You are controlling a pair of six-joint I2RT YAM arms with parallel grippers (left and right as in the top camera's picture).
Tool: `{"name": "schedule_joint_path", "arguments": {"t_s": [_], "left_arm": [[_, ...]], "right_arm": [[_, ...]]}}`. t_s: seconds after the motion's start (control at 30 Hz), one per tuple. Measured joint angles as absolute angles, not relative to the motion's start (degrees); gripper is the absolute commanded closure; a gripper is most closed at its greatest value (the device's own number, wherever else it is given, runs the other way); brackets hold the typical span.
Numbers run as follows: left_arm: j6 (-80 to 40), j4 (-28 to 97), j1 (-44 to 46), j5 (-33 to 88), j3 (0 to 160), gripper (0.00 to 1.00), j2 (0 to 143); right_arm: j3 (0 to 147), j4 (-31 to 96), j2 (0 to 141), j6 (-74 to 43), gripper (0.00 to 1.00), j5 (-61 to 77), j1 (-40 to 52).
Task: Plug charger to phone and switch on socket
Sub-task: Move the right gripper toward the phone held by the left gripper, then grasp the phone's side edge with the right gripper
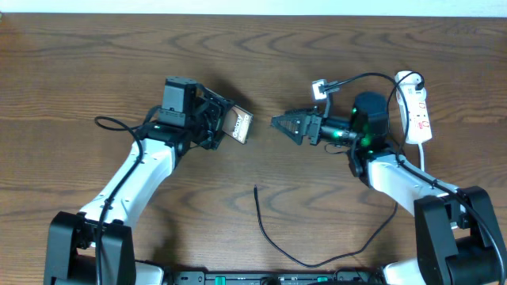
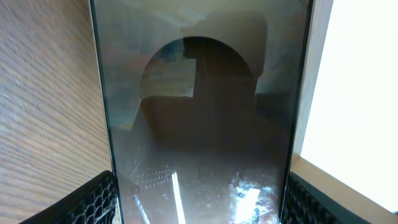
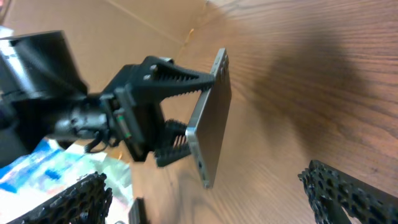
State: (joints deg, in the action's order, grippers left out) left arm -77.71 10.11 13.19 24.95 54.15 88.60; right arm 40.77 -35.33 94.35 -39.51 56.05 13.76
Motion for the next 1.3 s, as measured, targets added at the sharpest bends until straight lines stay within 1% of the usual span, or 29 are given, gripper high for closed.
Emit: {"name": "schedule_joint_path", "arguments": {"t_s": [0.17, 0.4, 0.67, 1.1, 1.2, 1.3], "left_arm": [[-79.8, 10.1, 15.4, 23.0, 54.2, 0.93, 88.6], [-84.4, 9.6, 18.1, 21.9, 54.2, 0.92, 88.6], [-88.2, 9.2, 20.3, 20.8, 54.2, 0.93, 88.6], [-92.8, 7.4, 24.8, 20.6, 54.2, 0.93, 88.6], [-93.0, 7.2, 25.0, 20.6, 54.2, 0.93, 88.6], [-93.2, 7.1, 25.0, 20.6, 54.2, 0.93, 88.6]], "right_arm": [[40.8, -34.3, 94.3, -39.3, 0.02, 50.2, 17.2], [40.8, -29.2, 94.3, -38.2, 0.01, 39.6, 22.3], [40.8, -28.9, 94.3, -37.6, 0.02, 34.5, 25.0], [40.8, -26.9, 94.3, -37.0, 0.10, 30.6, 25.9], [40.8, -26.4, 94.3, -36.9, 0.16, 29.6, 27.0], [40.8, -26.4, 94.3, -36.8, 0.19, 29.0, 27.2]]}}
